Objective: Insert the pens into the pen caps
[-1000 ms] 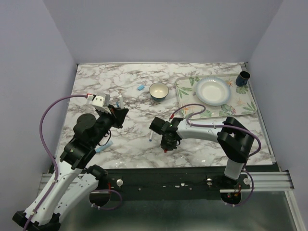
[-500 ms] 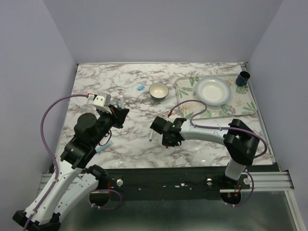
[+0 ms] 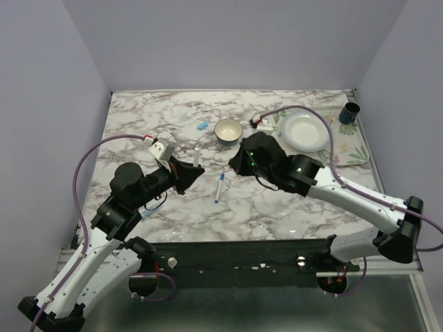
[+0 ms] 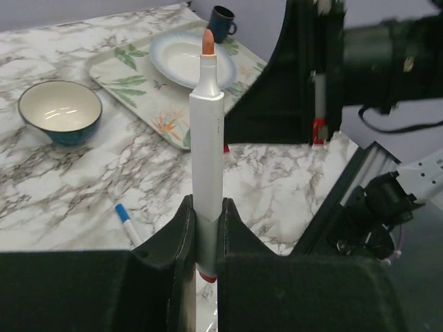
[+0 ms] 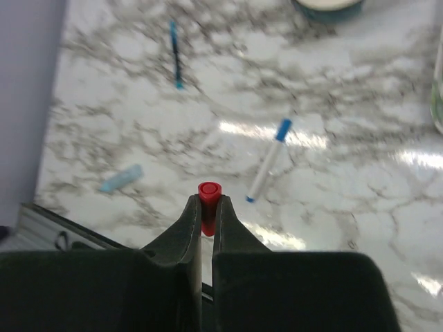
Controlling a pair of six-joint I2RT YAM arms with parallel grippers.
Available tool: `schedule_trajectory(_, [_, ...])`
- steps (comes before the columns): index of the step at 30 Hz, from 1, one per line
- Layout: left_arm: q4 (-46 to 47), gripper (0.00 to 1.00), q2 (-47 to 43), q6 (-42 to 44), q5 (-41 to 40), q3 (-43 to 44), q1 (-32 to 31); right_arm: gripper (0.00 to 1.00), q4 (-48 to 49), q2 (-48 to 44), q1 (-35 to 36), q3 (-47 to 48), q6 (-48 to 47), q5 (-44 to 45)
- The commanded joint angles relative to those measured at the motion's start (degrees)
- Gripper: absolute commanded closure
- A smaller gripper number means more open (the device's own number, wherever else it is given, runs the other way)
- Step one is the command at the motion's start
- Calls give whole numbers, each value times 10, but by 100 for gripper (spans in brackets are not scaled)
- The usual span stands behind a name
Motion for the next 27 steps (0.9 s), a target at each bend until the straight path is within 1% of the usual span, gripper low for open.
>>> schedule_trajectory(1, [47, 100, 13, 2, 136, -7, -5, 99, 117, -68, -5, 51, -119, 10])
schedule_trajectory(5, [68, 100, 24, -8, 198, -11, -5, 99, 212, -112, -5, 43, -169, -10])
schedule_trajectory(6, [72, 100, 24, -13, 204, -12, -5, 99, 244, -117, -5, 42, -174, -28])
schedule_trajectory(8, [76, 100, 28, -16, 210, -14, -5, 99, 268, -125, -5, 43, -178, -45])
schedule_trajectory(13, [75, 100, 34, -17, 210, -11, -4, 99, 349, -127, -5, 33, -174, -137])
schedule_trajectory(18, [73, 100, 28, -16, 204, -12, -5, 99, 397, -122, -5, 15, -160, -209])
schedule_trajectory(27, [73, 100, 22, -15, 198, -12, -5, 99, 454, -120, -5, -30, -177, -272])
